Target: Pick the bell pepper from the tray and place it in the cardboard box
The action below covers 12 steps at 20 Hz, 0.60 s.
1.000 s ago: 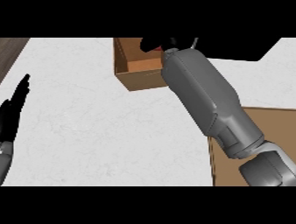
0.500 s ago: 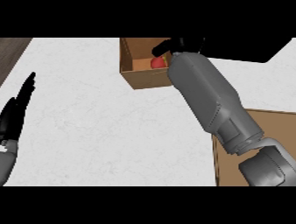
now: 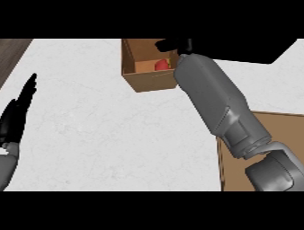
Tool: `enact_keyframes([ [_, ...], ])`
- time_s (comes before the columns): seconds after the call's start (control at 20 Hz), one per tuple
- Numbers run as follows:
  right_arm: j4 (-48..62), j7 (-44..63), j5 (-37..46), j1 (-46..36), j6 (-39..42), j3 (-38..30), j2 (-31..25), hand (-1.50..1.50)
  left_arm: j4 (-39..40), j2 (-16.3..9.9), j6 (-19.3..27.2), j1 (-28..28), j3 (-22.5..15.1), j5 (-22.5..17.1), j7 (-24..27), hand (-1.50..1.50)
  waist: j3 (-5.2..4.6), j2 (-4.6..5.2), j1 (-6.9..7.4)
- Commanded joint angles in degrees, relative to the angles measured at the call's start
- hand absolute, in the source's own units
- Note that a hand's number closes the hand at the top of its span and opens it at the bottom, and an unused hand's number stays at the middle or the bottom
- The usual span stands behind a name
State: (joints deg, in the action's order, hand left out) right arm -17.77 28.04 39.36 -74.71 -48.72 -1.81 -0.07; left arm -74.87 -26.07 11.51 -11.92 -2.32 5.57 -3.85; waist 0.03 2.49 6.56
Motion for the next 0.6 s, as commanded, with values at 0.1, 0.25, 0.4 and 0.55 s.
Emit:
enact_keyframes([
  [0.1,-3.5,-7.4,-3.8,0.6,-10.3,-3.9,0.1,-1.5,2.2,-1.0,-0.2,-0.8,1.4,0.2,-0.4,0.0,0.02,-0.31,-1.49],
  [0.25,-5.5,-12.7,-7.2,3.1,-11.0,-5.7,0.1,-1.5,0.0,0.8,1.3,3.2,0.9,0.5,0.4,0.0,0.04,-1.15,-2.24],
  [0.4,-8.7,-17.8,-12.4,5.4,-8.5,-7.0,0.1,-1.5,-1.6,-1.8,-1.5,2.8,2.6,-1.0,-1.9,0.0,0.06,-1.71,-3.39],
  [0.55,-10.6,-17.6,-12.3,6.8,-8.0,-7.4,-0.4,-1.5,-2.2,-1.3,-1.1,4.6,3.9,-1.2,-2.6,0.0,0.0,-2.3,-5.34],
])
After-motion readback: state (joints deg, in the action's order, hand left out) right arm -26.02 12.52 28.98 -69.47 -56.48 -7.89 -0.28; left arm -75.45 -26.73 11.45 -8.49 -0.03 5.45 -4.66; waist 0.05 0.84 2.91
